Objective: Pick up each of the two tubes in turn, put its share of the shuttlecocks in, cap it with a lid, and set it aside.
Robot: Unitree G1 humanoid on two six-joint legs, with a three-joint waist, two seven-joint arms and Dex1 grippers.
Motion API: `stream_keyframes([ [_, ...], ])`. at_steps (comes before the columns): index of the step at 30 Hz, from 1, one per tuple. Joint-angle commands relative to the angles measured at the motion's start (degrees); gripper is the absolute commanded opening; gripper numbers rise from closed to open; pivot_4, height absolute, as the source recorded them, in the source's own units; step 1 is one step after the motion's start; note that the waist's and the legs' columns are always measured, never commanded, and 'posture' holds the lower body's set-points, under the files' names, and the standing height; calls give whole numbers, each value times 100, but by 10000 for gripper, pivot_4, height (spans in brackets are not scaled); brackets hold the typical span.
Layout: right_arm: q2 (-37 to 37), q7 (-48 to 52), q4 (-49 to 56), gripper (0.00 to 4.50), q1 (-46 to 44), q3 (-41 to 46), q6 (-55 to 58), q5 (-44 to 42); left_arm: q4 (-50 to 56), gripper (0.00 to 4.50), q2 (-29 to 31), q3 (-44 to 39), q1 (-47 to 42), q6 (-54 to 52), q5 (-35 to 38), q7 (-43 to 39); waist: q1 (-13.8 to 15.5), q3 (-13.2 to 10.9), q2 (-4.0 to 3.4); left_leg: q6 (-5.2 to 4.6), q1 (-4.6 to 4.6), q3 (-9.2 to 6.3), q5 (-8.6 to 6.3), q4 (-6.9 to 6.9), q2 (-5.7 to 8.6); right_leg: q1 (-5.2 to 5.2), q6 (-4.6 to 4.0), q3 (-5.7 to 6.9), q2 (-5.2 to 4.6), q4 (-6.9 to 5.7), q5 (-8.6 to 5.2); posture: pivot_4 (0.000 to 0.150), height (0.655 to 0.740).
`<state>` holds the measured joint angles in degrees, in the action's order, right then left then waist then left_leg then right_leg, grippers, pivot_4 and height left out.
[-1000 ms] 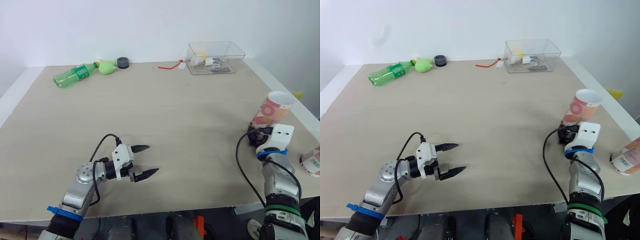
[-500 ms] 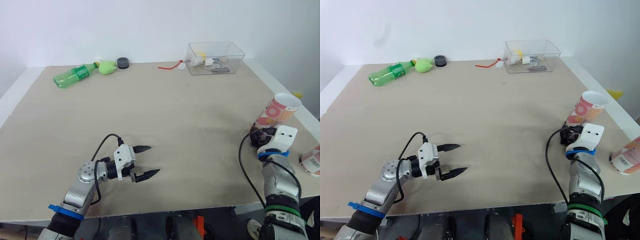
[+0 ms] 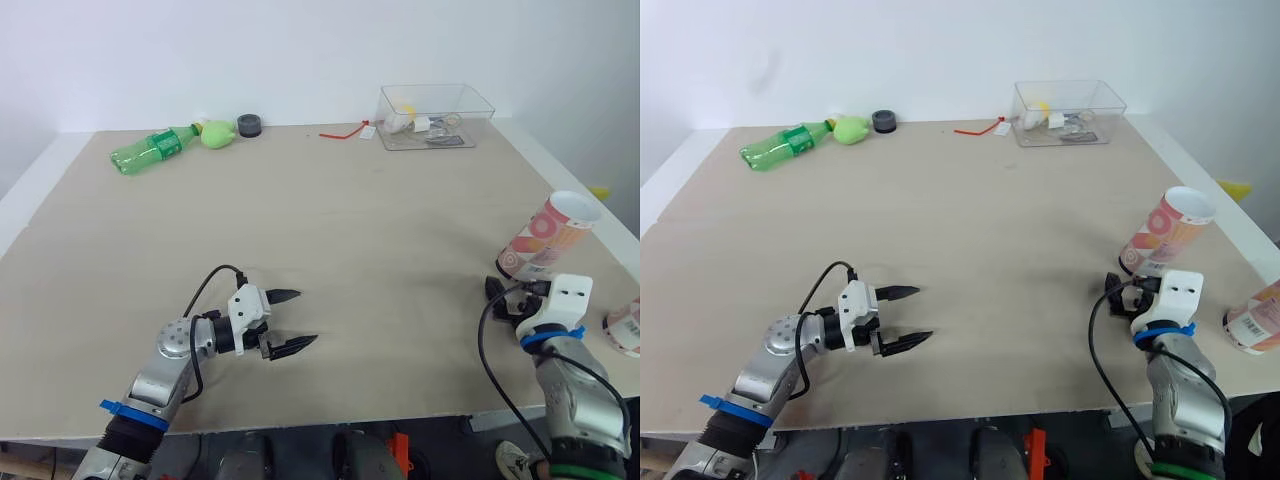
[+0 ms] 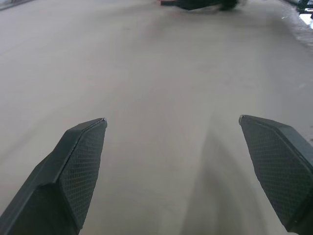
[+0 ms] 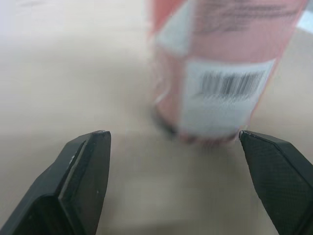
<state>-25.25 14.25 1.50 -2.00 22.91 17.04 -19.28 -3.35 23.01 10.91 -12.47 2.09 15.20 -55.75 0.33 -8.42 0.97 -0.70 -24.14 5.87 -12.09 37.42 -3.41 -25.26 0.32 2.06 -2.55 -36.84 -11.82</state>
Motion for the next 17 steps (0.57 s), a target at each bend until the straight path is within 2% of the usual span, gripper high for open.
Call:
stream_keyframes([
  [1, -109, 420, 1028, 44690, 413, -51, 130, -241, -42, 45000, -32, -147, -129, 43, -87, 222, -3, -1, 2, 0, -1, 1, 0, 1, 1, -1, 2, -1, 0, 0, 2, 1500, 7400],
  [3, -307, 1669, 1271, 44690, 765, -323, -508, -498, -46, 45000, 1, -192, -129, 23, -150, 348, -1, -1, 2, 0, 1, 1, 0, 2, 1, 0, 0, 0, 0, 0, 0, 1500, 7400],
  [5, -465, 2494, 1277, 44690, 936, -526, -936, -613, -48, 45000, 20, -234, -134, 17, -162, 418, -5, -7, 11, 0, 2, 0, 0, 2, 1, 0, -12, 0, 2, 1, -7, 1500, 7400],
  [7, -729, 3649, 968, 44690, 822, -1016, -1565, -565, -37, 45000, 112, -309, -85, -47, -204, 509, -12, -12, 19, 0, 3, 0, 0, 3, 1, 1, -19, 1, 9, 1, -11, 1500, 7400],
  [9, -845, 4319, 585, 44690, 543, -1352, -1920, -519, -43, 45000, 193, -367, -33, -60, -266, 584, -15, -23, 38, 0, 9, -5, 0, 6, 4, 1, -24, -2, 16, 1, -11, 1500, 7400],
  [17, -760, 5332, -959, 44690, -945, -2016, -2530, -304, 100, 45000, 391, -621, 161, -21, -402, 918, 8, -35, 56, 1, 15, -23, 0, 6, 6, 4, -45, -4, 29, 0, -6, 1500, 7400],
])
